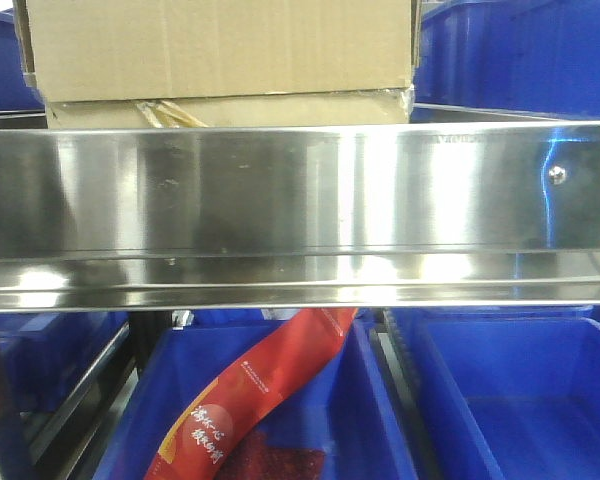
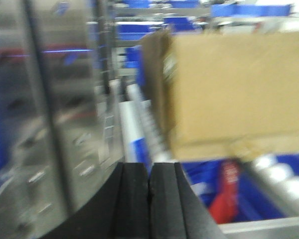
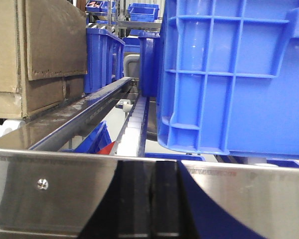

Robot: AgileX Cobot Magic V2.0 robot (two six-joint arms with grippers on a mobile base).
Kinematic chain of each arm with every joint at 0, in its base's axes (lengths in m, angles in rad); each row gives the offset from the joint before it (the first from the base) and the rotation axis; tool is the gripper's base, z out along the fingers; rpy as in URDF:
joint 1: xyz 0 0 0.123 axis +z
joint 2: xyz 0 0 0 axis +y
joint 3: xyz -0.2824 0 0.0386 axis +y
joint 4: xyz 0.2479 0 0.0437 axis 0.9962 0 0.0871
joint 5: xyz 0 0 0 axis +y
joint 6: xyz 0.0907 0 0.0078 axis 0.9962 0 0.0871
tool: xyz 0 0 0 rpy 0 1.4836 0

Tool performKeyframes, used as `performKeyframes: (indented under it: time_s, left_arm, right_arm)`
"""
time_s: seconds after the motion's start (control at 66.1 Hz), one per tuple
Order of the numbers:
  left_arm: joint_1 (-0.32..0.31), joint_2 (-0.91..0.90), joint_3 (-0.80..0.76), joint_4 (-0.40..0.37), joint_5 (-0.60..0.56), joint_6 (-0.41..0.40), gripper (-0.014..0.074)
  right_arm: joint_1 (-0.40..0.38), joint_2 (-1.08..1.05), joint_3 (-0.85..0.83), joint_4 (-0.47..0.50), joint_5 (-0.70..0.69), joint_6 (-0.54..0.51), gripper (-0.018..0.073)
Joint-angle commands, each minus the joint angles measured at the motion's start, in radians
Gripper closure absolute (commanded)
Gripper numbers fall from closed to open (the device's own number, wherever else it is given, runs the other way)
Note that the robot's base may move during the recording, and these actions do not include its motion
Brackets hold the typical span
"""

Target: Stack two boxes on right shelf middle

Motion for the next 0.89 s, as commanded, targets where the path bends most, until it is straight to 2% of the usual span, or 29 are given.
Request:
performKeyframes:
  time_s: [0.0,0.03,0.182,0.318,0.409,0.454,0.681,0.817,0.878]
  left_arm:
    - [0.064,-0.070,0.071,-0.066,-0.030,0.073,0.0708]
    - [0.077,-0.096,0.092,-0.066,-0.036,0.073,0.0708]
    - [0.033,-0.108,0.200,-0.065,-0.142,0.073,0.0708]
    - [0.043,-0.163,0.295,-0.065,-0.230,0.073,0.0708]
    - [0.049,-0.243,0.313,-0.065,-0.227,0.071,0.0708]
    - [0.049,-0.248,0.313,-0.047,-0.155,0.071,0.0708]
    - [0.043,-0.248,0.313,-0.018,-0.183,0.061,0.0708]
    - [0.043,-0.248,0.313,0.012,-0.189,0.001,0.0708]
    - [0.043,-0.248,0.313,0.017,-0.189,-0.001,0.0708]
  right_arm:
    - [-0.006,-0.003,0.002,0.001,-0.019,-0.007,0.0728]
    - [-0.006,-0.003,0.002,0.001,-0.019,-0.007,0.0728]
    - [-0.006,-0.003,0.002,0.001,-0.019,-0.007,0.0728]
    - [-0.006,-0.003,0.002,0.001,-0.019,-0.007,0.0728]
    - [-0.006,-0.003,0.002,0.001,-0.019,-0.007,0.0728]
    - [-0.006,-0.003,0.002,0.001,-0.019,-0.007,0.0728]
    - [-0.006,-0.003,0.002,0.001,-0.019,-0.007,0.0728]
    - [-0.006,-0.003,0.002,0.001,-0.019,-0.007,0.0728]
    - [-0.006,-0.003,0.002,0.001,-0.019,-0.007,0.0728]
